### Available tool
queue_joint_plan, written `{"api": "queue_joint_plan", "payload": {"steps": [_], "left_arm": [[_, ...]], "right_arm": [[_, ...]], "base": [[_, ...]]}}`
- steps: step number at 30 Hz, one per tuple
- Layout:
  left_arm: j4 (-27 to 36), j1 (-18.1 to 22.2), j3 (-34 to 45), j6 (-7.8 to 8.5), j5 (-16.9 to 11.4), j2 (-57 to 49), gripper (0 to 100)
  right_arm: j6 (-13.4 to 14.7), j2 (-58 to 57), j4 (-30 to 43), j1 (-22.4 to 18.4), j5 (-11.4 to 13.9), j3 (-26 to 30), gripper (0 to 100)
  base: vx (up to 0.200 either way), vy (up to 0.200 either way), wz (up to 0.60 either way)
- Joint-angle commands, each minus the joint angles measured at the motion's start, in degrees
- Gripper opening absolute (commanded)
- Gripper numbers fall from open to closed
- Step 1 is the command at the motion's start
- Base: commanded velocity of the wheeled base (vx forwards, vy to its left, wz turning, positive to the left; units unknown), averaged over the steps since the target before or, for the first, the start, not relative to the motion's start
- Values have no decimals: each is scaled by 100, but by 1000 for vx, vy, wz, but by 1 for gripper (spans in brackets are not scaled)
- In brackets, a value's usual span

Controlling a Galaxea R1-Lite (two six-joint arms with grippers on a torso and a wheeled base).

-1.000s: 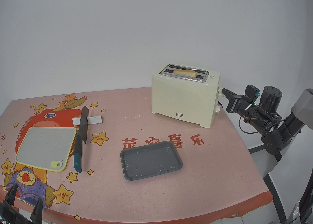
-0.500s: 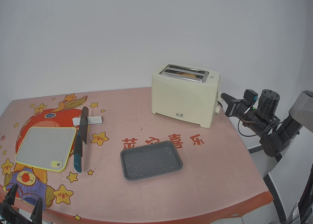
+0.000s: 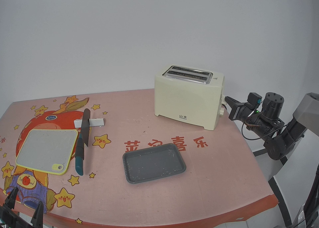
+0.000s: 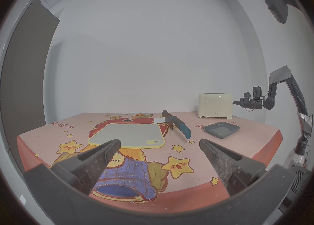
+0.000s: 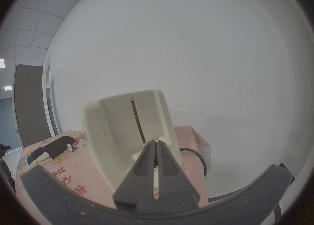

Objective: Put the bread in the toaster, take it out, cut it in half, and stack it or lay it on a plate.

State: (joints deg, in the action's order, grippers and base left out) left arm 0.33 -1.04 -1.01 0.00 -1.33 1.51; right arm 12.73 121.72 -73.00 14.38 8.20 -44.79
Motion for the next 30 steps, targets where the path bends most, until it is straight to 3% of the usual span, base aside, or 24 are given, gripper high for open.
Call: {"api": "queue_joint_plan", "payload": {"steps": [1,20,26,30], "left_arm": [[2,7,92,0,1,-2,100],[-7,7,92,0,1,-2,100],[-7,7,92,0,1,-2,100],[2,7,92,0,1,-2,100]], "right_arm": [[2,53,-4,3,6,-4,0],[19,-949,31,3,15,163,0],[11,-2329,216,-6,15,383,0],[46,-3471,1095,47,41,489,0]], "base": [[0,0,0],[0,0,0],[0,0,0],[0,0,0]]}}
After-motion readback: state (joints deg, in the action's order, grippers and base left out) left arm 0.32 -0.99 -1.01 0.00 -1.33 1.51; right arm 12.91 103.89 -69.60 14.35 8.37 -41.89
